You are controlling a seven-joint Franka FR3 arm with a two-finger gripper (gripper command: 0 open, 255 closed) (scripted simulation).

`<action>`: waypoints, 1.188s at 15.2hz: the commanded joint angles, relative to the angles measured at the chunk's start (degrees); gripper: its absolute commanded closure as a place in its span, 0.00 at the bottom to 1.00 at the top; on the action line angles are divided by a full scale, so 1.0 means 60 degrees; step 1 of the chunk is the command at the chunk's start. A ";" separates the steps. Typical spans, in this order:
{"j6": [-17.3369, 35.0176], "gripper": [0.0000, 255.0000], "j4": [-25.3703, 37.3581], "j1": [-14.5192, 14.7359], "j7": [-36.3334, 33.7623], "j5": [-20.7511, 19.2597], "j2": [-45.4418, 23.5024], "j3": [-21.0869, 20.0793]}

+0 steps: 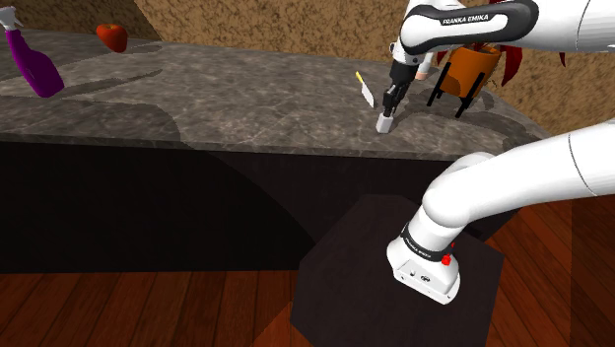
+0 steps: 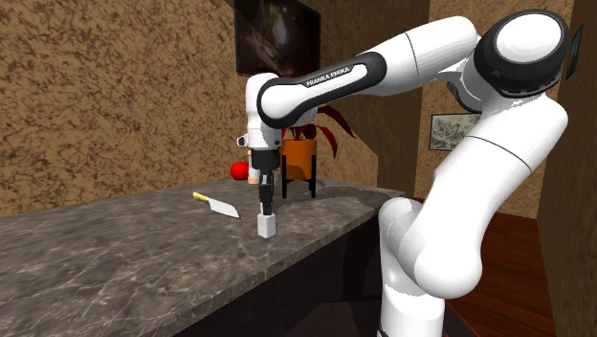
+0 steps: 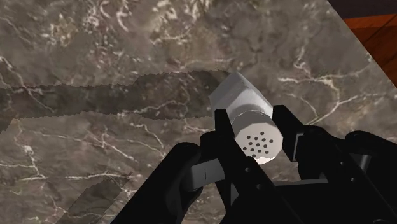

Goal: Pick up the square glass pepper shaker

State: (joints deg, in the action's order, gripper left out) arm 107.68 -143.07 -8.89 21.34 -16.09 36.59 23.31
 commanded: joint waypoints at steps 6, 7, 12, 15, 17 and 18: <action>0.0006 1.00 -0.0006 0.0001 0.0000 0.0000 -0.0004 0.0002; 0.0004 1.00 -0.0001 0.0003 -0.0002 0.0003 -0.0008 -0.0001; -0.0656 1.00 0.0575 0.0040 0.0032 0.0111 0.0075 -0.0140; -0.1040 1.00 0.0940 0.0064 0.0056 0.0174 0.0094 -0.0216; -0.1293 1.00 0.1191 0.0081 0.0072 0.0216 0.0095 -0.0265; -0.1418 1.00 0.1319 0.0089 0.0081 0.0236 0.0092 -0.0288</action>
State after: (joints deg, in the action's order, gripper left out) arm 100.11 -136.09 -8.45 21.81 -14.86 37.18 21.80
